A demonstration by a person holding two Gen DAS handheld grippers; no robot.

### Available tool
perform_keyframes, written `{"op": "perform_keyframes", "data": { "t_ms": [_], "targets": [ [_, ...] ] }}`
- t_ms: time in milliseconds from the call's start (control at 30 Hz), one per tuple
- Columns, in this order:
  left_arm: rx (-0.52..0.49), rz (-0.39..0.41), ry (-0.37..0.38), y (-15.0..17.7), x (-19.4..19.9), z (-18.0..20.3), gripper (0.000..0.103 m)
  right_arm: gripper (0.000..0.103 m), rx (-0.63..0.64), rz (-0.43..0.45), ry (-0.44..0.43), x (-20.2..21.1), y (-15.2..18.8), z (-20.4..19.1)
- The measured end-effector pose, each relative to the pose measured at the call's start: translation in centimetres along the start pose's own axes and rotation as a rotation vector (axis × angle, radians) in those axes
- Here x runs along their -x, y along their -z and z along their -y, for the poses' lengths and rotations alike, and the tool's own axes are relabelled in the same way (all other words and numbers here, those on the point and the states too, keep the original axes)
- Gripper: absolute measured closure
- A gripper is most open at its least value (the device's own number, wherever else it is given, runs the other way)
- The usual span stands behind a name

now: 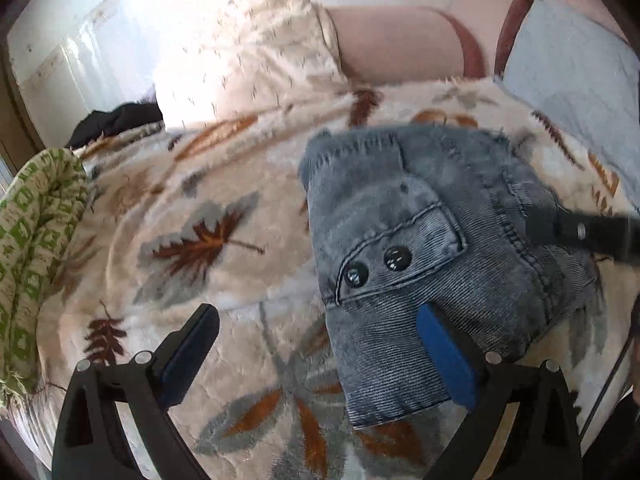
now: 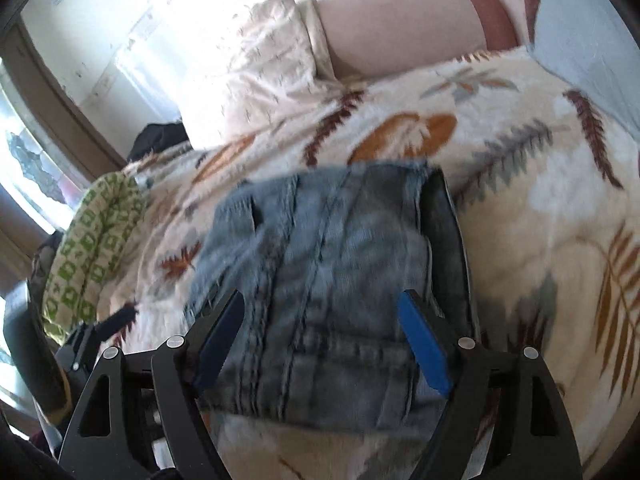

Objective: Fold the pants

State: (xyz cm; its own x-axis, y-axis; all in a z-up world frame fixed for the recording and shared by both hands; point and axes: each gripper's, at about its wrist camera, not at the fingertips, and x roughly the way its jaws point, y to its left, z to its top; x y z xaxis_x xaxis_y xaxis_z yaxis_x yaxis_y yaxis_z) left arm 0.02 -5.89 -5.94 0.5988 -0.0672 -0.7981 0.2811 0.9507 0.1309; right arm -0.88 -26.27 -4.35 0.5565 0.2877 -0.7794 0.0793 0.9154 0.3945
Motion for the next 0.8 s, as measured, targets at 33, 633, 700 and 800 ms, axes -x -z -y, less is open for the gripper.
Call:
{"op": "perform_keyframes", "data": {
  "t_ms": [33,633,700,800],
  "targets": [
    [-0.001,0.007,-0.009,0.3,0.0,0.3,0.001,0.024,-0.004,-0.021,0.015,-0.5,0.5,0.1],
    [0.000,0.052,-0.031,0.6,-1.4,1.1,0.000,0.000,0.027,-0.112,0.048,-3.7,1.3,-0.4],
    [0.011,0.044,-0.022,0.5,-1.7,1.0,0.000,0.000,0.008,-0.120,0.035,-3.8,1.0,-0.2],
    [0.025,0.033,-0.011,0.3,-2.1,1.0,0.000,0.000,-0.018,-0.129,0.023,-3.9,0.7,0.1]
  ]
}}
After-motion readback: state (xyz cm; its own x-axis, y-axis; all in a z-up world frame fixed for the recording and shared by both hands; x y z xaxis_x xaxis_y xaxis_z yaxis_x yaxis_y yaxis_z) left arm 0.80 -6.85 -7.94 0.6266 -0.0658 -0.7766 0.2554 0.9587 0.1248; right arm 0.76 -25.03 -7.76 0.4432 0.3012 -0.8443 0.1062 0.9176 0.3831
